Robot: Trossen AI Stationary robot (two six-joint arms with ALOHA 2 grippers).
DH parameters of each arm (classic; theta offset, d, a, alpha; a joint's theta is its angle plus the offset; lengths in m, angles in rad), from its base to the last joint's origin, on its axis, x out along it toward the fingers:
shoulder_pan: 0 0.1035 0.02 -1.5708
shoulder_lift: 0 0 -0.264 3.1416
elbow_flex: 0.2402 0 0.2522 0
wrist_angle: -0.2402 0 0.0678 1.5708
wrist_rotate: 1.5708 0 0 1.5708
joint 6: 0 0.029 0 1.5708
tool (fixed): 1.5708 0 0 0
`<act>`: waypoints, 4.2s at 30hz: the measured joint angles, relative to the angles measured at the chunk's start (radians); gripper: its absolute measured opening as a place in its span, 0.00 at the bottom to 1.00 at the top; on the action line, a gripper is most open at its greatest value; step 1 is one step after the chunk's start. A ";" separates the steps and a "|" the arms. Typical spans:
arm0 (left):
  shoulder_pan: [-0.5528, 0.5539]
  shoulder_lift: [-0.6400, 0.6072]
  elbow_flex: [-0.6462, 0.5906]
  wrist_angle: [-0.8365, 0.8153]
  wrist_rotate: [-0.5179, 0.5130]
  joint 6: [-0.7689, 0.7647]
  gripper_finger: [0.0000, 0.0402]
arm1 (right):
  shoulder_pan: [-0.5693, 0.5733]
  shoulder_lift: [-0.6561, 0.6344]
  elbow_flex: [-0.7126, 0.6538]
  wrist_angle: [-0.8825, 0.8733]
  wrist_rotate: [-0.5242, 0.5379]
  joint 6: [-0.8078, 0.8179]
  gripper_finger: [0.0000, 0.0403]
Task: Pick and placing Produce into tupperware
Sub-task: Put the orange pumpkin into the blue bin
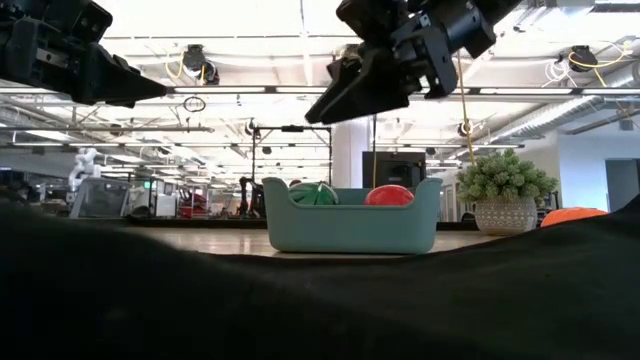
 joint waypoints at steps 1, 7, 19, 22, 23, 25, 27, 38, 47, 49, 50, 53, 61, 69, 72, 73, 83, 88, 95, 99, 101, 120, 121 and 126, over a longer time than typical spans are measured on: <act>0.000 0.000 0.000 0.001 0.000 0.000 0.04 | -0.004 -0.013 0.000 -0.014 0.001 0.006 0.37; 0.000 0.000 0.000 0.046 -0.003 0.018 0.04 | -0.022 -0.083 0.000 -0.068 0.000 0.014 0.12; 0.000 0.000 0.000 0.061 -0.023 0.042 0.04 | -0.021 -0.210 0.000 -0.170 -0.005 0.046 0.02; -0.001 0.000 0.000 0.061 -0.023 0.042 0.04 | -0.029 -0.243 0.000 -0.178 -0.053 0.077 0.00; -0.002 0.000 0.000 0.061 -0.023 0.042 0.04 | -0.033 -0.251 0.000 -0.179 -0.070 0.088 0.00; -0.007 0.000 0.000 0.061 -0.032 0.044 0.04 | -0.040 -0.270 0.000 -0.189 -0.081 0.110 0.00; -0.016 0.000 0.000 0.061 -0.050 0.046 0.04 | -0.047 -0.285 0.000 -0.195 -0.082 0.119 0.00; -0.060 0.000 0.000 0.061 -0.111 0.057 0.04 | -0.090 -0.371 -0.011 -0.185 -0.125 0.187 0.00; -0.085 -0.003 0.000 0.062 -0.157 0.049 0.04 | -0.150 -0.552 -0.161 -0.014 -0.174 0.296 0.00; -0.086 -0.003 0.000 0.062 -0.165 0.050 0.04 | -0.159 -0.597 -0.209 0.033 -0.176 0.324 0.00; -0.086 -0.003 0.000 0.063 -0.169 0.052 0.04 | -0.163 -0.620 -0.234 0.052 -0.176 0.333 0.00; -0.086 -0.003 0.000 0.063 -0.180 0.054 0.04 | -0.183 -0.688 -0.300 0.088 -0.175 0.355 0.00; -0.086 -0.003 0.000 0.062 -0.180 0.048 0.04 | -0.204 -0.845 -0.482 0.125 -0.173 0.416 0.00; -0.086 -0.003 0.000 0.061 -0.180 0.043 0.04 | -0.203 -0.947 -0.590 0.124 -0.197 0.489 0.00; -0.086 -0.003 0.000 0.061 -0.180 0.037 0.04 | -0.203 -0.987 -0.616 0.111 -0.264 0.486 0.00; -0.086 -0.003 0.000 0.061 -0.180 0.038 0.04 | -0.202 -1.001 -0.622 0.105 -0.281 0.485 0.00; -0.086 -0.003 0.000 0.058 -0.180 0.038 0.04 | -0.201 -1.101 -0.587 -0.142 -0.320 0.483 0.00; -0.086 -0.002 0.000 0.057 -0.180 0.038 0.04 | -0.198 -1.081 -0.540 -0.310 -0.318 0.475 0.00; -0.086 -0.002 0.000 0.057 -0.180 0.038 0.04 | -0.170 -1.066 -0.516 -0.445 -0.316 0.486 0.00; -0.086 -0.002 0.000 0.056 -0.180 0.038 0.04 | -0.146 -1.051 -0.514 -0.461 -0.286 0.495 0.00; -0.086 -0.002 0.000 0.054 -0.180 0.038 0.04 | -0.141 -1.040 -0.514 -0.465 -0.283 0.505 0.00; -0.086 0.000 0.000 0.050 -0.179 0.038 0.04 | -0.002 -0.686 -0.254 -0.787 -0.196 0.619 0.00; -0.086 0.000 0.000 0.045 -0.179 0.038 0.04 | 0.006 -0.668 -0.245 -0.798 -0.193 0.629 0.00; -0.086 0.000 0.000 0.021 -0.179 0.038 0.04 | 0.042 -0.588 -0.227 -0.834 -0.184 0.654 0.06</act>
